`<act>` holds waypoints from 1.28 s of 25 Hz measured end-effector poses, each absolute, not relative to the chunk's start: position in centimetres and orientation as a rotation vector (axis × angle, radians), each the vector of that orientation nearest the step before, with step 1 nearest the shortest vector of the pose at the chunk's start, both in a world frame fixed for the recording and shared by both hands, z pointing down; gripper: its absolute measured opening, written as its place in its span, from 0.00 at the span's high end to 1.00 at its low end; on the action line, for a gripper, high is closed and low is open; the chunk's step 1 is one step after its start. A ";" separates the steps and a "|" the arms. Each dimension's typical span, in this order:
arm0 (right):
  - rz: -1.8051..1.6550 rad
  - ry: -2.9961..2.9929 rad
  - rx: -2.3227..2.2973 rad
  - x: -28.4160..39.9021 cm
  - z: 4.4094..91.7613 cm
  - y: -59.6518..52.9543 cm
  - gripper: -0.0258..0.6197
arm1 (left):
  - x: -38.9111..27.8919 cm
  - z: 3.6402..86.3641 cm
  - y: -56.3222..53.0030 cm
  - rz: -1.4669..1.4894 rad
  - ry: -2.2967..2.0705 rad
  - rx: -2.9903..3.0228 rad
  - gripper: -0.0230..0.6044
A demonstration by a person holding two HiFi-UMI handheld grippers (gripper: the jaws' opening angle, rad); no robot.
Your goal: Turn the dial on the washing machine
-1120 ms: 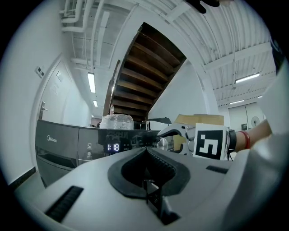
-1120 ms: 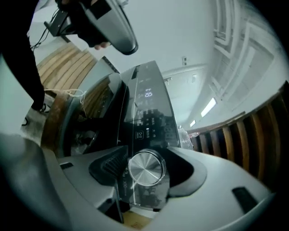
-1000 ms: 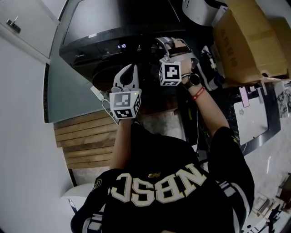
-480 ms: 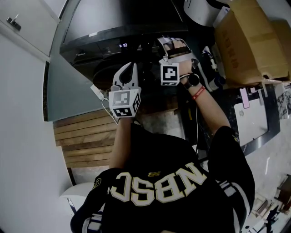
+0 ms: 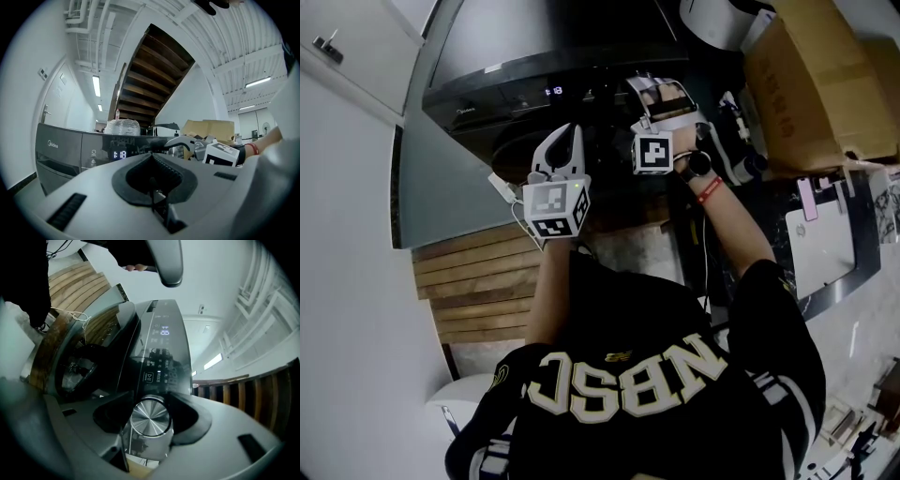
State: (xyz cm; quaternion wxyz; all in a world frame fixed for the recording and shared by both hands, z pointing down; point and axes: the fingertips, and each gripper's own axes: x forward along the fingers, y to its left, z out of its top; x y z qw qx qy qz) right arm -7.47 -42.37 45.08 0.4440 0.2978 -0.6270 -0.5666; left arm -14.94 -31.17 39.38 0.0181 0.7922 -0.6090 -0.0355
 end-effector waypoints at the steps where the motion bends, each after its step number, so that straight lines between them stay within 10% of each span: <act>1: -1.402 -1.561 0.739 -7.5 45.0 -42.4 0.58 | -15.0 39.4 -31.2 -0.111 -1.891 2.459 0.94; 32: -0.943 -2.083 1.131 -6.2 42.6 -43.3 0.58 | -15.1 39.4 -32.0 -0.146 -1.868 2.449 0.94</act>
